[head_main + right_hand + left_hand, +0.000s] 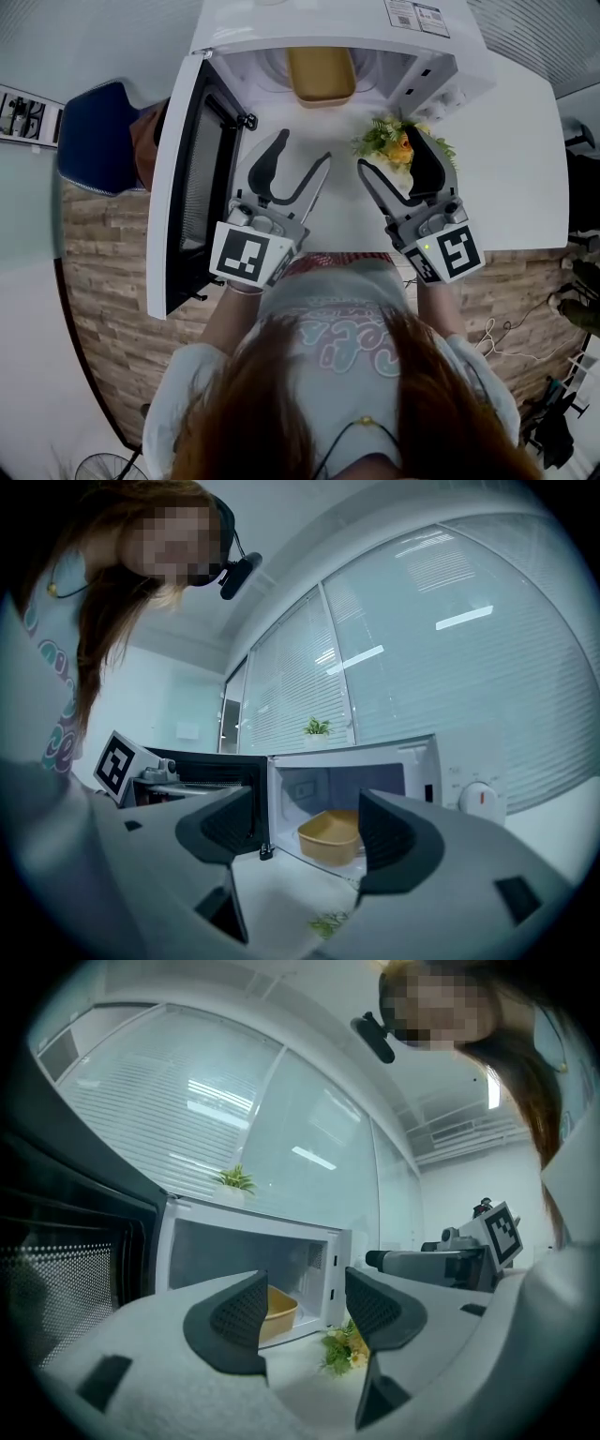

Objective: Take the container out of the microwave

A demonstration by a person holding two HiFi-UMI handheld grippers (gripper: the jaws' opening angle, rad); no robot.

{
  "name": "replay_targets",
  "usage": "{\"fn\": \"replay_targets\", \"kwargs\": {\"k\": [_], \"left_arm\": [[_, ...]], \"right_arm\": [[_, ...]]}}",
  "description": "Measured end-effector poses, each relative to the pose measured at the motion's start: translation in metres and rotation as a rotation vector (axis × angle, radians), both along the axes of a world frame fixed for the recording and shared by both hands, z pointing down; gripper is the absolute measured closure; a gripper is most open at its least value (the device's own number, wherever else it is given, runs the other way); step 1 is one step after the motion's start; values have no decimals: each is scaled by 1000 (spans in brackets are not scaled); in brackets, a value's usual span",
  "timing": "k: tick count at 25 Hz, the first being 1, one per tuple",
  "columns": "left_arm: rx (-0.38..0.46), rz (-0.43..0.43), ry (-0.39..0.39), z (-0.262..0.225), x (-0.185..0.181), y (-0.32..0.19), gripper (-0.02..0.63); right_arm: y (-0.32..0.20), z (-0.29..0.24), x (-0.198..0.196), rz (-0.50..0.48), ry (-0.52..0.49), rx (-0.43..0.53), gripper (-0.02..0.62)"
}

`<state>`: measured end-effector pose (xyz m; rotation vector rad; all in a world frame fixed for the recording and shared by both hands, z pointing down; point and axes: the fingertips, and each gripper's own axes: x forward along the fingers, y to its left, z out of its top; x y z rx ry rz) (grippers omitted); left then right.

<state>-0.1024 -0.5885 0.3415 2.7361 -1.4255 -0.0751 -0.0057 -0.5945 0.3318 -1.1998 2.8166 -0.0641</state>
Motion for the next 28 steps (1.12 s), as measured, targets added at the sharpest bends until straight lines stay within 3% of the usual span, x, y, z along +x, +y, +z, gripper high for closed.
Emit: {"fn": "replay_targets", "kwargs": {"k": [17,28], "left_arm": [[-84,-90,-66,36,-8,-52,367],[-131,-116,-99,70,-16,-75,367]], "right_arm": [[-67,45,-20,-127,90,-68,239],[-91,70,-38,-159,157,-104,239]]}}
